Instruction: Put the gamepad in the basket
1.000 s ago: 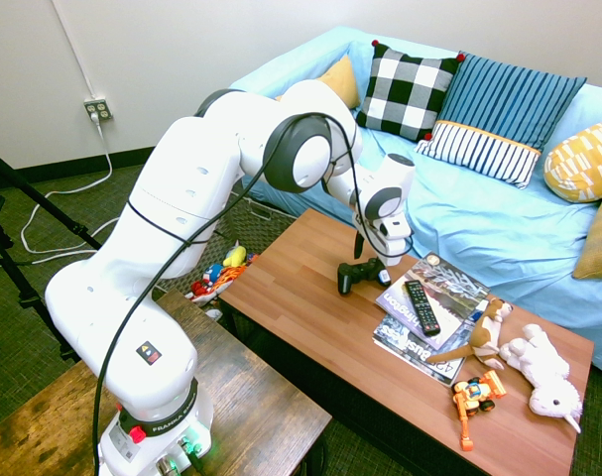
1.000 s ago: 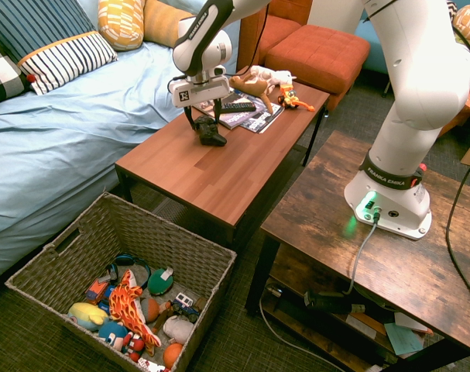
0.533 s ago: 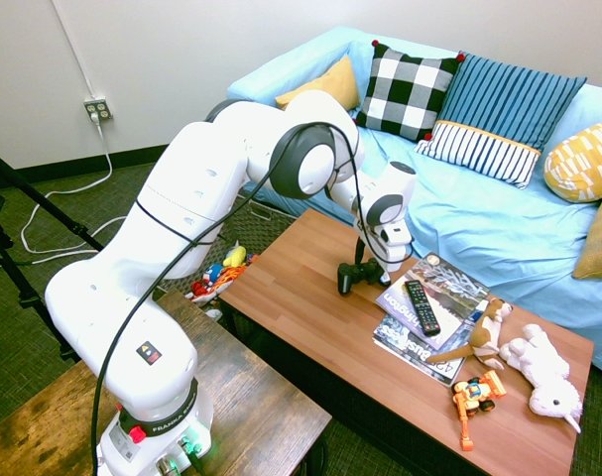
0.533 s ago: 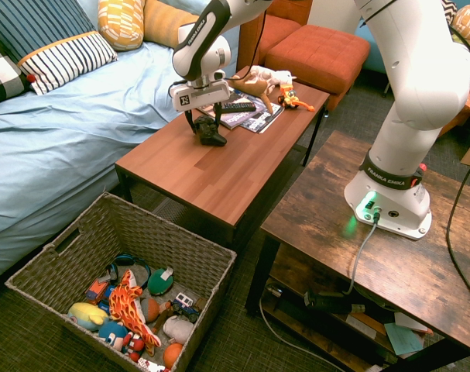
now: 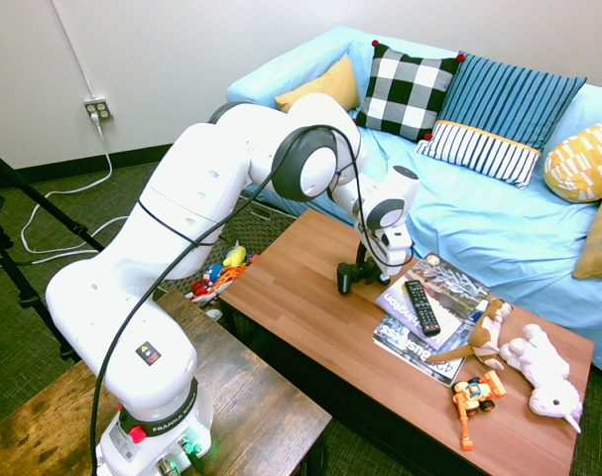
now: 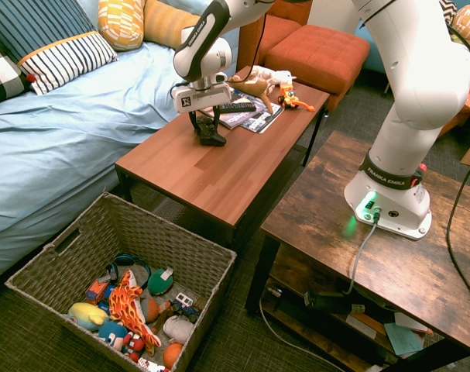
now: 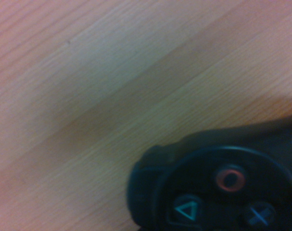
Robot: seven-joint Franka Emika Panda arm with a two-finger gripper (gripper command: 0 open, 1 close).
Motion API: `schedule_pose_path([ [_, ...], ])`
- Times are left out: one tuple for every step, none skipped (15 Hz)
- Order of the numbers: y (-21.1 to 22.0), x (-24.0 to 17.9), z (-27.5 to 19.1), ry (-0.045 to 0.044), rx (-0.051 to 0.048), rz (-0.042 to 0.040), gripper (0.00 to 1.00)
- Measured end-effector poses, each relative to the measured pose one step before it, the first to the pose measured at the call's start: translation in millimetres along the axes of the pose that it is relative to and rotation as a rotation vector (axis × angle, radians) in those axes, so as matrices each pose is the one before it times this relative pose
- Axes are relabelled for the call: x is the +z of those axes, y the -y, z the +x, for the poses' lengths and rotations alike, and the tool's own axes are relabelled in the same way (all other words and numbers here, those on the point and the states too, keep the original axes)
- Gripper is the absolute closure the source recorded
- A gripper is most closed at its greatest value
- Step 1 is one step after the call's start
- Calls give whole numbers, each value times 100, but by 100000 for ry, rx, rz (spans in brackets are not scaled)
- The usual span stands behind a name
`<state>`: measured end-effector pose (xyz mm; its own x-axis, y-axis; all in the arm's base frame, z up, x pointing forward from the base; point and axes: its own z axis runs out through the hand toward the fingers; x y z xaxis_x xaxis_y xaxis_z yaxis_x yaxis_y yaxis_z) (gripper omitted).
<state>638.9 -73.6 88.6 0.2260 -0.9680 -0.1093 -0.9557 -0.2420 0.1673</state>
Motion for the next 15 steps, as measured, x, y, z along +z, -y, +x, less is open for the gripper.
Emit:
schedule_pose_path([
  [10,-22,13,91,-896,159,100],
  [11,-83,10,202,-1024,245,100],
  [23,-233,43,469,-1648,712,100],
  [43,-417,-9,-12,-3158,1197,100],
  [54,-544,-207,-415,-3990,1827,100],
  [-9,-803,-654,-670,-4394,2641,100],
  [-57,-1148,-1120,-756,-3969,2568,100],
  [-18,-1354,-1506,-732,-3600,1916,100],
  [103,-1494,-1863,-966,-3198,1841,100],
  [183,-1485,-2268,-1059,-3322,1443,100],
  [165,-1193,-2364,-1180,-3740,921,100],
  [95,-1010,-2478,-1161,-3733,450,100],
  [219,-936,-2618,-1880,-3734,118,100],
  [568,-965,-2720,-2150,-3387,-202,100],
  [1057,-1061,-2869,-2378,-3410,-308,100],
])
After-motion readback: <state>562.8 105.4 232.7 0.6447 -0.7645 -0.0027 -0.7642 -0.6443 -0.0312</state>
